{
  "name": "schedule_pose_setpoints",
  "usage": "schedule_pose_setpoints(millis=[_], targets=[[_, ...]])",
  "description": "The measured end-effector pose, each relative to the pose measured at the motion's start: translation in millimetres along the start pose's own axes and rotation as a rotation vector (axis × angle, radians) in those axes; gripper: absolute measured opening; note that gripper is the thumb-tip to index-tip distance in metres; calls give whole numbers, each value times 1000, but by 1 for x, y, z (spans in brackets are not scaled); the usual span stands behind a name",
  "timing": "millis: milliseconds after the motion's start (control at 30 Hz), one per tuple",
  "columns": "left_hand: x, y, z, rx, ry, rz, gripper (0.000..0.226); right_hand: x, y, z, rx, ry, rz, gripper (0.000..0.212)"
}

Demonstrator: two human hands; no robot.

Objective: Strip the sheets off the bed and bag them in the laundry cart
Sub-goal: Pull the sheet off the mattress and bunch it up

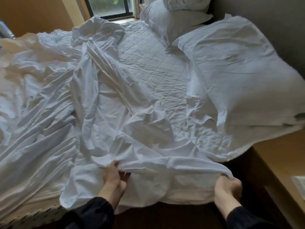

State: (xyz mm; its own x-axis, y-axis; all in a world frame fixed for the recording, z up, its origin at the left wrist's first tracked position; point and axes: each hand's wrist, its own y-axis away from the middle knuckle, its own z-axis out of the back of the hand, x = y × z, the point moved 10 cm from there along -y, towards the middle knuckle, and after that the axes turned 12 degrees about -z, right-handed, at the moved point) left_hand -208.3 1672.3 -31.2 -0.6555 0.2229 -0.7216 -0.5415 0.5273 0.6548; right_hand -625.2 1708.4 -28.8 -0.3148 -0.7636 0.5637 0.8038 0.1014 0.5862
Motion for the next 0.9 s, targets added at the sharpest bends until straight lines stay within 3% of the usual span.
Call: schedule_pose_setpoints(millis=[167, 300, 367, 500, 667, 800, 900], targets=[[-27, -25, 13, -12, -13, -87, 50, 42, 60, -48, 148, 441, 485, 56], [-45, -41, 52, -182, -159, -146, 44, 52, 114, -109, 379, 574, 674, 45], [-66, -45, 58, -180, -350, -257, 46, 53, 139, -135, 522, 572, 696, 43], [-103, -53, 36, 3, -738, -533, 64, 63, 178, -177, 605, 634, 768, 45], [-115, -71, -20, 314, -997, -734, 49, 72, 200, -225, 677, 605, 782, 51], [-101, -84, -68, 480, -1086, -716, 50, 88, 207, -256, 642, 584, 891, 50], [-92, -96, -114, 564, -1136, -730, 58, 127, 207, -272, 494, 516, 1004, 40]])
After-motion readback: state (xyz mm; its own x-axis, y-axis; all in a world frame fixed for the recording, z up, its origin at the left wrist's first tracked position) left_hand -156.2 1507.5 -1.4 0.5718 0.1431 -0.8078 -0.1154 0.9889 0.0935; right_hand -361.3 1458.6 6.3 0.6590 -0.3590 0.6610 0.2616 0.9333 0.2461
